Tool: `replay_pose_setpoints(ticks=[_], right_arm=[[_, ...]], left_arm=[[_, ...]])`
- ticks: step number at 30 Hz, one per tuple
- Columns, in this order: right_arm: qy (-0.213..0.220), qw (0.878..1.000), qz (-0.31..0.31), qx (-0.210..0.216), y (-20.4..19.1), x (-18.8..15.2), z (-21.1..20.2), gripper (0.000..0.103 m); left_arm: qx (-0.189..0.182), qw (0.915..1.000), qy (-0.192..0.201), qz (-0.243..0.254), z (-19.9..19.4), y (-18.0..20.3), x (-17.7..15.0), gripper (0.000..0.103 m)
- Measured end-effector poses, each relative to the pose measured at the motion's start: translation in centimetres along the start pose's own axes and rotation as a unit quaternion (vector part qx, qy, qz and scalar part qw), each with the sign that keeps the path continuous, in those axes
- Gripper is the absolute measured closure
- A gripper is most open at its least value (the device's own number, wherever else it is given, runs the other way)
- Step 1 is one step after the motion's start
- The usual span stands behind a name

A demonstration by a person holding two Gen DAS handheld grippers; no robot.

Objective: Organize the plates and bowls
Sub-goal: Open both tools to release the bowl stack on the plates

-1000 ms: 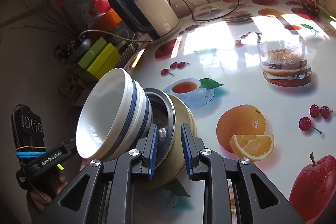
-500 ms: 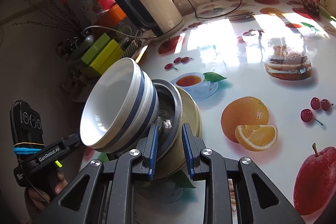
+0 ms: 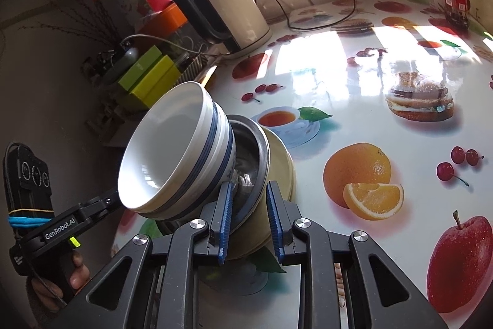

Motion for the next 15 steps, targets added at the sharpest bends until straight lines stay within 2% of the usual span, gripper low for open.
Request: replay_pose_setpoints(ticks=[2, 4, 7, 10, 12, 15], right_arm=[[0.004, 1.0, -0.007, -0.006, -0.2, -0.1, -0.5, 0.075], [0.009, 1.0, -0.015, -0.014, -0.3, -0.3, -1.0, 0.069], [0.015, 1.0, -0.017, -0.016, -0.5, -0.6, -1.9, 0.068], [0.025, 0.998, -0.04, -0.04, -1.0, -1.1, -2.9, 0.062], [0.027, 0.997, -0.054, -0.045, -1.4, -1.5, -3.4, 0.055], [0.025, 0.997, -0.061, -0.049, -1.7, -2.1, -3.8, 0.053]], left_arm=[[0.001, 1.0, -0.004, 0.006, -0.3, 0.1, -0.3, 0.085], [0.004, 0.9999, -0.004, 0.009, -0.6, 0.1, -0.6, 0.083], [0.011, 0.9999, -0.003, 0.009, -1.2, 0.1, -1.1, 0.08], [0.026, 0.9994, -0.003, 0.024, -1.7, 0.4, -1.8, 0.067], [0.036, 0.9988, -0.003, 0.035, -2.0, 0.6, -2.3, 0.067], [0.051, 0.9975, -0.01, 0.047, -2.0, 1.1, -3.2, 0.066]])
Point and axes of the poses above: each gripper's, at about its wrist camera, not at the fingertips, and z roughly the way its jaws point, y to its right, x to its top, the point moved 4 cm from there along z, roughly the way its jaws point, and after that the axes turned 3 degrees about y, right-handed, at the moved point
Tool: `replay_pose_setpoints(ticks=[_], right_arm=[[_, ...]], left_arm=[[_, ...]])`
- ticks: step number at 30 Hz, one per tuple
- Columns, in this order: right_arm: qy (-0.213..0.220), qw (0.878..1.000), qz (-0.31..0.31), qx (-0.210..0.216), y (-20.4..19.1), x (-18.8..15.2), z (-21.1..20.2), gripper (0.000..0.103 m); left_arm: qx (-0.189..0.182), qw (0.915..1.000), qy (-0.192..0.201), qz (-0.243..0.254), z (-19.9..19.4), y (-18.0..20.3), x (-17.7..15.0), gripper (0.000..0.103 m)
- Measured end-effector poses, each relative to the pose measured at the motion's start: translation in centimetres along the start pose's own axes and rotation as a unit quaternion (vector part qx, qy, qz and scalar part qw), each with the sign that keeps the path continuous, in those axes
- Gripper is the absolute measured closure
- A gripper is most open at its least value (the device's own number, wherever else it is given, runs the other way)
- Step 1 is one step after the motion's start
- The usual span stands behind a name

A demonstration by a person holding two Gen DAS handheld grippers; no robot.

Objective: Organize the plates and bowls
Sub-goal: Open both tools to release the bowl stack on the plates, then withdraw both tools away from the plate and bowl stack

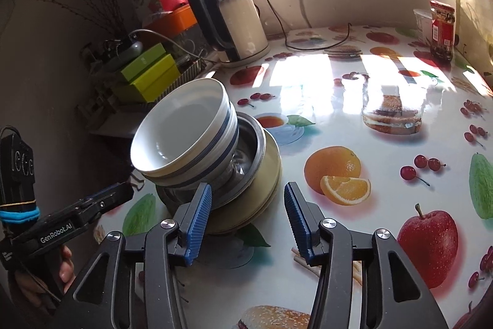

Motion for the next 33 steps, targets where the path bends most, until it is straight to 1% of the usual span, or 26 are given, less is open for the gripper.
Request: replay_pose_setpoints(ticks=[2, 7, 10, 11, 13, 16, 19, 22, 28, 33], right_arm=[[0.0, 1.0, -0.005, -0.006, -0.1, -0.5, -0.3, 0.052], [-0.005, 1.0, -0.015, -0.018, -0.5, -1.8, -0.8, 0.046], [-0.009, 1.0, -0.016, -0.024, -0.6, -2.5, -1.0, 0.043], [-0.01, 0.999, -0.016, -0.027, -0.6, -2.7, -1.1, 0.04], [-0.01, 0.999, -0.018, -0.035, -0.7, -3.1, -1.2, 0.037], [-0.015, 0.999, -0.018, -0.043, -0.7, -3.6, -1.3, 0.036], [-0.021, 0.998, -0.015, -0.05, -0.6, -4.1, -1.2, 0.035], [-0.027, 0.998, -0.015, -0.059, -0.4, -4.6, -1.0, 0.034], [-0.041, 0.996, -0.024, -0.076, -0.7, -5.8, -0.3, 0.033], [-0.051, 0.994, -0.032, -0.087, -0.9, -6.8, 0.4, 0.026]], left_arm=[[0.007, 0.9999, -0.001, 0.01, -0.1, 0.4, -0.6, 0.066], [0.023, 0.9991, -0.011, 0.035, -0.1, 1.3, -2.2, 0.066], [0.051, 0.9965, -0.008, 0.066, -0.1, 2.0, -3.3, 0.066], [0.051, 0.9962, -0.01, 0.07, 0.0, 2.1, -3.6, 0.066], [0.047, 0.9966, -0.016, 0.066, 0.1, 2.1, -4.1, 0.066], [0.055, 0.9958, -0.016, 0.071, 0.2, 2.2, -4.6, 0.065], [0.055, 0.9958, -0.019, 0.071, 0.2, 2.2, -5.0, 0.065], [0.068, 0.9944, -0.013, 0.079, 0.1, 2.2, -5.2, 0.065], [0.074, 0.9943, -0.018, 0.074, 0.6, 1.8, -5.8, 0.065], [0.082, 0.9938, -0.025, 0.071, 1.3, 1.6, -6.2, 0.065]])
Point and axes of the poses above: each gripper's, at about its wrist camera, not at the fingertips, and z roughly the way its jaws point, y to its right, x to its top, the point moved 4 cm from there along z, roughly the way its jaws point, and after that the axes turned 3 degrees about y, right-handed, at the moved point
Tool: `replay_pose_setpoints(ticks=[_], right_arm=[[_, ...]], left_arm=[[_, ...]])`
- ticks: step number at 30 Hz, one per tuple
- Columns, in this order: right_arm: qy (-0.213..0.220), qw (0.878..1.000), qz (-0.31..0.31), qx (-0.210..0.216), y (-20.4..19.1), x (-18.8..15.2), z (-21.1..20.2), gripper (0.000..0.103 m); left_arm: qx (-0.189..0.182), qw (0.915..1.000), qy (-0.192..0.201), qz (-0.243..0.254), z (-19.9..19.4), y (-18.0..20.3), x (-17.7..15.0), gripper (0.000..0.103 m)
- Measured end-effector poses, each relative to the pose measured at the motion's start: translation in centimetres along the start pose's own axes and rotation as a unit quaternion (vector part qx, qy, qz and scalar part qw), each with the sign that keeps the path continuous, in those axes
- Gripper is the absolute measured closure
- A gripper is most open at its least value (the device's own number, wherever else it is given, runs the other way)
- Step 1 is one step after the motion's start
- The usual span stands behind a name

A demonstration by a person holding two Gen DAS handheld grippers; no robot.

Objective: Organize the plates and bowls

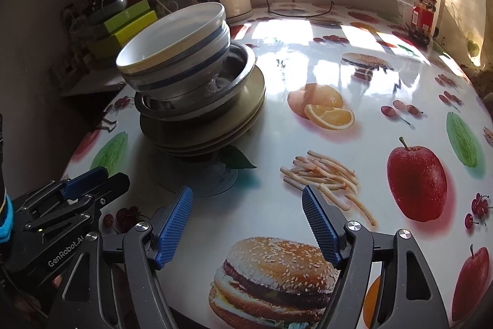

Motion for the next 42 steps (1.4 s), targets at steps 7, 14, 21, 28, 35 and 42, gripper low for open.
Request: replay_pose_setpoints(ticks=[7, 14, 21, 28, 35, 42], right_arm=[[-0.01, 1.0, -0.002, -0.015, 0.1, -0.5, 0.9, 0.025], [-0.017, 0.999, 0.001, -0.03, 0.7, -0.8, 1.6, 0.019], [-0.012, 0.999, -0.001, -0.04, 0.9, -0.7, 1.9, 0.015], [-0.009, 0.998, -0.016, -0.053, 0.6, -0.8, 2.1, 0.014], [-0.006, 0.998, -0.024, -0.06, 0.5, -0.9, 2.2, 0.013], [-0.006, 0.998, -0.026, -0.065, 0.5, -0.9, 2.3, 0.013]], left_arm=[[0.0, 0.9999, -0.015, -0.006, 1.2, -0.1, -0.3, 0.065], [0.002, 0.9997, -0.023, -0.007, 1.9, 0.1, -0.4, 0.064], [0.01, 0.9998, -0.02, -0.002, 2.2, 0.2, -0.3, 0.053], [0.019, 0.9997, -0.016, 0.004, 2.3, 0.4, -0.4, 0.051], [0.024, 0.9996, -0.015, 0.005, 2.4, 0.4, -0.3, 0.05], [0.028, 0.9995, -0.014, 0.002, 2.5, 0.4, -0.4, 0.044]])
Point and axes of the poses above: each gripper's, at about its wrist camera, not at the fingertips, and z roughly the way its jaws point, y to its right, x to its top, the point moved 4 cm from there along z, roughly the way its jaws point, and after that the axes turned 3 degrees about y, right-handed, at the moved point
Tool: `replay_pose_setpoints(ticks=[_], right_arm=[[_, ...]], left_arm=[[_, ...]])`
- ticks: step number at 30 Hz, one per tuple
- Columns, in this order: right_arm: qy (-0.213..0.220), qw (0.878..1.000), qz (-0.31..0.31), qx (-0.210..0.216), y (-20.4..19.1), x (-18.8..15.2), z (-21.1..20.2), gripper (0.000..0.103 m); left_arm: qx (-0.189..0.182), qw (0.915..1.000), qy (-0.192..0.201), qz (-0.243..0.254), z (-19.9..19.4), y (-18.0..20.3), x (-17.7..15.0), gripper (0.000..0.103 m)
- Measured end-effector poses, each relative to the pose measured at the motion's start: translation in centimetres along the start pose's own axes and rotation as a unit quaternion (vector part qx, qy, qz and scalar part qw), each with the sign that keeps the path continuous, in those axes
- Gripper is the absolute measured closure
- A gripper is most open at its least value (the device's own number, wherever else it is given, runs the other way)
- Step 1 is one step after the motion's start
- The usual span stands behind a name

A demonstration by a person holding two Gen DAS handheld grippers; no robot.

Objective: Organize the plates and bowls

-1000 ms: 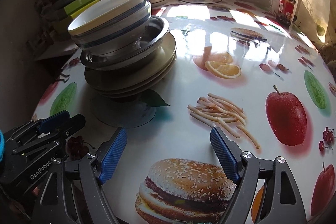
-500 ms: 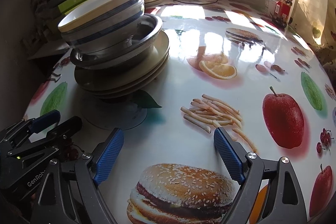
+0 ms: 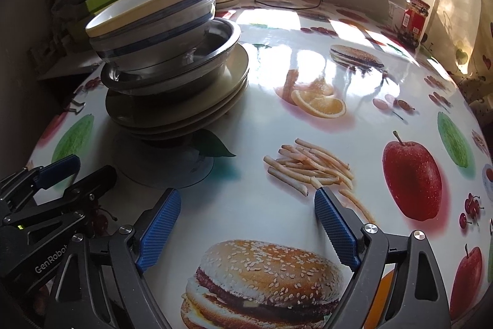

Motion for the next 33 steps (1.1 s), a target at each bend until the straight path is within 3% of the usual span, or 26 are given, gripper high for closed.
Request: replay_pose_setpoints(ticks=[33], right_arm=[[-0.001, 1.0, 0.0, -0.005, 0.15, -0.03, 0.0, 0.013]], left_arm=[[0.001, 1.0, 0.0, -0.001, 0.06, -0.08, -0.02, 0.04]])
Point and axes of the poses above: each gripper's, at about its wrist camera, not at the fingertips, and z roughly the way its jaws point, y to its right, x to its top, the point moved 4 cm from there along z, roughly the way its jaws point, and after that the axes turned 3 degrees about y, right-handed, at the moved point
